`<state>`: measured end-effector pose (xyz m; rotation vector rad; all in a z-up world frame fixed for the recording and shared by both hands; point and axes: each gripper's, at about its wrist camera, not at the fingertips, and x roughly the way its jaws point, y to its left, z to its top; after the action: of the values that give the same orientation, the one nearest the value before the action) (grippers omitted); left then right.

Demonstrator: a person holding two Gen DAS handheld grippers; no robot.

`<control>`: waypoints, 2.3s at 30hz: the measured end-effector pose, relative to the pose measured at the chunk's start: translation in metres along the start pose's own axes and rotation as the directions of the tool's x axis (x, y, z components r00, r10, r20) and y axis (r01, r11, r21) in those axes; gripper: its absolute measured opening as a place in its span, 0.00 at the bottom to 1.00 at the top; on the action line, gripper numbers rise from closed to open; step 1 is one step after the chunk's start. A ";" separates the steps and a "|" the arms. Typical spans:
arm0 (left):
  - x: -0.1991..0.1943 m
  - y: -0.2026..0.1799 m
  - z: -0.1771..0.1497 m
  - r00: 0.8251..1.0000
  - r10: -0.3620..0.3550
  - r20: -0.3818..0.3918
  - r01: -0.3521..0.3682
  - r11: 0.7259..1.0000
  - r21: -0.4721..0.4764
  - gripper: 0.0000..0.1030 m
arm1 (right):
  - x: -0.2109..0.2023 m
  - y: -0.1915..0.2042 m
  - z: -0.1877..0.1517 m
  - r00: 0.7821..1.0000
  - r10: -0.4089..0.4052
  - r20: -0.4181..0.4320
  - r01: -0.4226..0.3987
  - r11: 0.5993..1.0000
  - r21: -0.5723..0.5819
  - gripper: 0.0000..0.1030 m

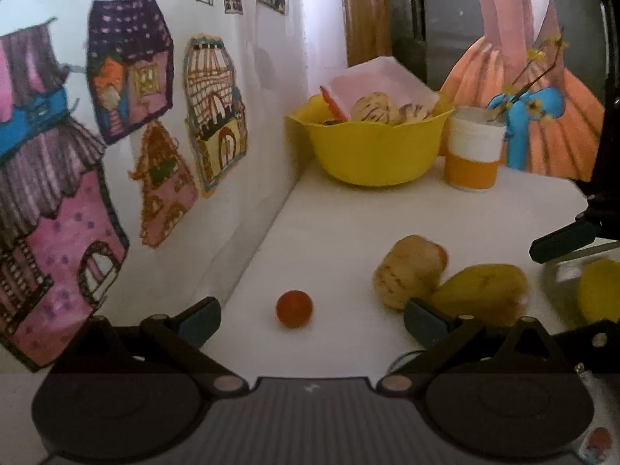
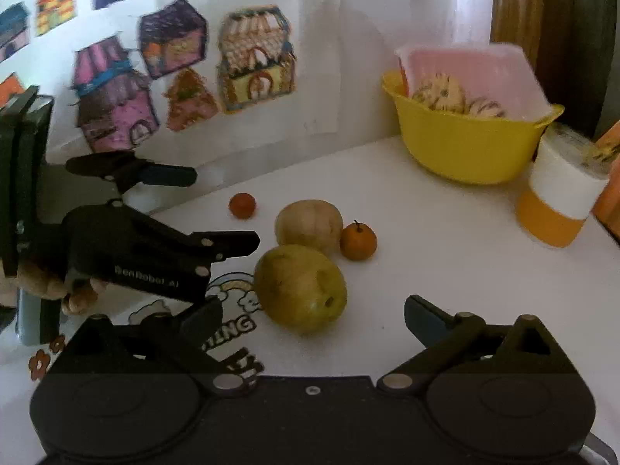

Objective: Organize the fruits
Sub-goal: 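Lift both open tools away from the tray toward the remaining fruits, then grasp the red cherry tomato with the left tool while the right tool grasps the green-yellow pear, then carry both fruits onto the metal tray and open both tools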

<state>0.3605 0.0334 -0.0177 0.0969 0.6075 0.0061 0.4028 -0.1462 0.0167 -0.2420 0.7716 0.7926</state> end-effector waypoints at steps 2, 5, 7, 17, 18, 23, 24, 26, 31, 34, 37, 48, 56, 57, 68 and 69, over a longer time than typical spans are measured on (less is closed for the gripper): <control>0.005 -0.001 -0.001 1.000 0.013 -0.005 -0.013 1.000 0.009 0.99 | 0.008 -0.003 0.004 1.000 0.006 -0.022 -0.006 1.000 0.020 0.92; 0.012 -0.002 0.000 0.999 0.022 -0.029 -0.021 1.000 0.021 0.97 | 0.019 -0.005 0.008 0.998 0.034 -0.060 -0.032 0.999 0.036 0.85; 0.013 -0.002 0.002 0.999 0.022 -0.024 -0.022 1.000 0.016 0.95 | 0.023 -0.004 0.010 0.996 0.041 -0.073 -0.039 0.999 0.027 0.82; 0.031 0.007 0.007 0.995 0.042 -0.088 -0.048 0.997 -0.068 0.73 | 0.033 0.012 0.013 0.994 0.037 -0.100 -0.045 0.996 -0.071 0.63; 0.032 0.008 0.007 0.995 0.041 -0.088 -0.047 0.997 -0.067 0.70 | 0.034 0.014 0.014 0.995 0.035 -0.099 -0.044 0.995 -0.088 0.60; 0.034 0.008 0.011 0.995 0.036 -0.091 -0.041 0.997 -0.061 0.51 | 0.034 0.016 0.016 0.995 0.035 -0.096 -0.045 0.994 -0.103 0.58; 0.034 0.008 0.011 0.995 0.029 -0.091 -0.036 0.997 -0.068 0.46 | 0.033 0.017 0.015 0.995 0.033 -0.093 -0.043 0.994 -0.102 0.58; 0.030 0.007 0.009 0.996 0.014 -0.090 -0.020 0.997 -0.074 0.36 | 0.032 0.018 0.014 0.996 0.026 -0.089 -0.035 0.994 -0.101 0.57; 0.023 0.000 0.007 0.996 -0.027 -0.087 0.021 0.998 -0.063 0.22 | 0.026 0.026 0.013 0.997 0.019 -0.076 -0.028 0.992 -0.122 0.57; 0.014 -0.002 0.006 0.996 -0.042 -0.079 0.038 0.997 -0.061 0.22 | 0.017 0.028 0.011 0.998 0.045 -0.054 -0.051 0.991 -0.125 0.57; 0.000 -0.003 0.004 0.996 -0.057 -0.069 0.052 0.996 -0.071 0.22 | 0.005 0.028 0.010 0.998 0.062 -0.019 -0.064 0.991 -0.114 0.57; -0.060 -0.022 0.015 0.992 -0.129 -0.019 0.127 0.989 -0.077 0.22 | -0.074 0.020 -0.004 0.992 0.044 0.117 -0.039 0.998 -0.048 0.57; -0.109 -0.059 0.019 0.979 -0.203 0.025 0.204 0.978 -0.043 0.22 | -0.135 0.018 -0.036 0.989 -0.026 0.148 0.021 0.999 0.035 0.57; -0.116 -0.064 0.018 0.976 -0.216 0.027 0.217 0.975 -0.040 0.22 | -0.143 0.018 -0.042 0.988 -0.038 0.149 0.032 0.998 0.045 0.57; -0.160 -0.131 -0.008 0.934 -0.357 0.021 0.357 0.934 -0.016 0.22 | -0.211 0.007 -0.113 0.981 -0.150 0.121 0.134 0.982 0.132 0.57; -0.162 -0.138 -0.011 0.929 -0.370 0.016 0.370 0.929 -0.014 0.22 | -0.213 0.005 -0.120 0.981 -0.156 0.116 0.139 0.980 0.143 0.57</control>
<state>0.2182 -0.1086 0.0525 -0.0356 0.6055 -0.3561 0.2393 -0.3165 0.0821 -0.1249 0.6754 0.6069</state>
